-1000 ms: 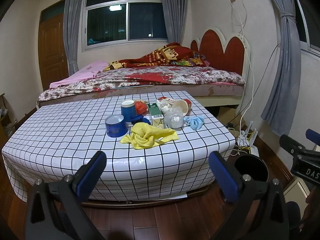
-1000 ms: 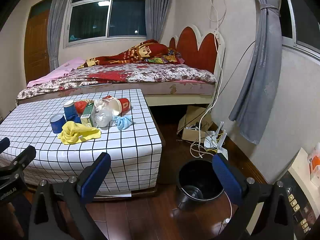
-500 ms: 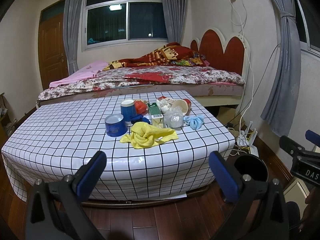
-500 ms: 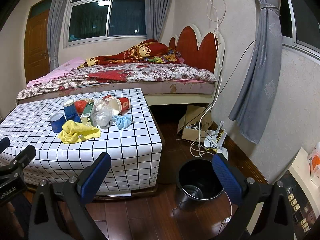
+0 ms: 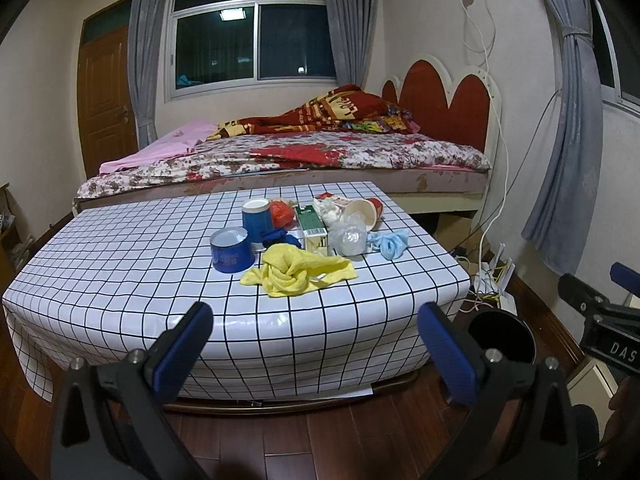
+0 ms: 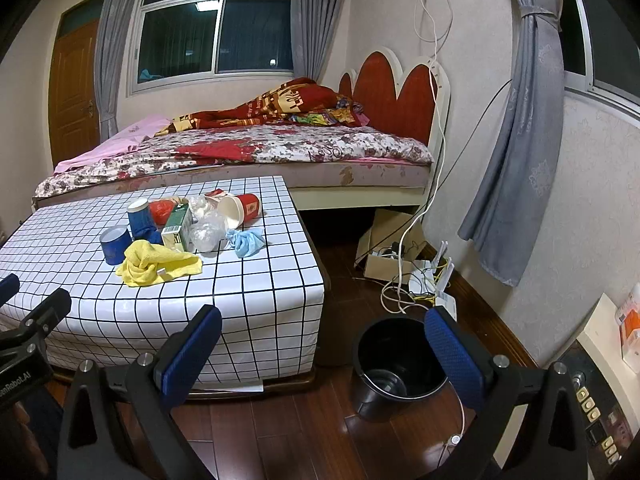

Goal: Collect trash

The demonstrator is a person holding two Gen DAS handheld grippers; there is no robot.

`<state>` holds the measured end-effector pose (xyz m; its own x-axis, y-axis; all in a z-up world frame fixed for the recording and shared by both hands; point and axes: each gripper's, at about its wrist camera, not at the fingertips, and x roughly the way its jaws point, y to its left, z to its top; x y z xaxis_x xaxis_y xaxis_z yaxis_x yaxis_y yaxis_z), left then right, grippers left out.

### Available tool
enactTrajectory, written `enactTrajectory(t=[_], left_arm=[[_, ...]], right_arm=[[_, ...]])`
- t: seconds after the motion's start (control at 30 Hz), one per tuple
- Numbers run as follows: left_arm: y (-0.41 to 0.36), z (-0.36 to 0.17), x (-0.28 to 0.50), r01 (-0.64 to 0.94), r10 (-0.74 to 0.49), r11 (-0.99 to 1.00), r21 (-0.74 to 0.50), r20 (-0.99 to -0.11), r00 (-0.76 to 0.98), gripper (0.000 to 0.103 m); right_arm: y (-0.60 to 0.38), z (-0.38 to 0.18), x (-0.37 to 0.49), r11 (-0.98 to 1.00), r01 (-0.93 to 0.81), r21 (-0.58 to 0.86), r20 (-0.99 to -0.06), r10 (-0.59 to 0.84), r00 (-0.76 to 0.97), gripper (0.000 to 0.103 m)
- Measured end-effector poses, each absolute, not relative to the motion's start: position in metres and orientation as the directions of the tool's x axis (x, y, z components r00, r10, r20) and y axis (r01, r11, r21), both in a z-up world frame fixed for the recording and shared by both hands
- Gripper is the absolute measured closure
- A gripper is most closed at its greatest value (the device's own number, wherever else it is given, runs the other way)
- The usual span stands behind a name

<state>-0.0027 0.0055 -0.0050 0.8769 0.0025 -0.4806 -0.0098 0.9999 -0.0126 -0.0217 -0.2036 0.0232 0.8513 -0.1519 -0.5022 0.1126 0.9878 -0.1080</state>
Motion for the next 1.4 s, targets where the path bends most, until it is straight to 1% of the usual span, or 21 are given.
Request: enactTrajectory(t=[0.77, 1.4], left_arm=[[0.006, -0.005, -0.002, -0.01, 0.002, 1.0, -0.015, -0.481, 0.877, 0.001], [0.006, -0.01, 0.0, -0.027, 0.027, 1.0, 0.007, -0.479, 0.877, 0.001]], right_arm=[[-0.202, 0.019, -0.021, 0.988, 0.113, -0.108, -0.506, -0.152, 0.849, 0.001], [-0.194, 0.009, -0.021, 0.99, 0.09, -0.109, -0.518, -0.134, 0.845, 0.001]])
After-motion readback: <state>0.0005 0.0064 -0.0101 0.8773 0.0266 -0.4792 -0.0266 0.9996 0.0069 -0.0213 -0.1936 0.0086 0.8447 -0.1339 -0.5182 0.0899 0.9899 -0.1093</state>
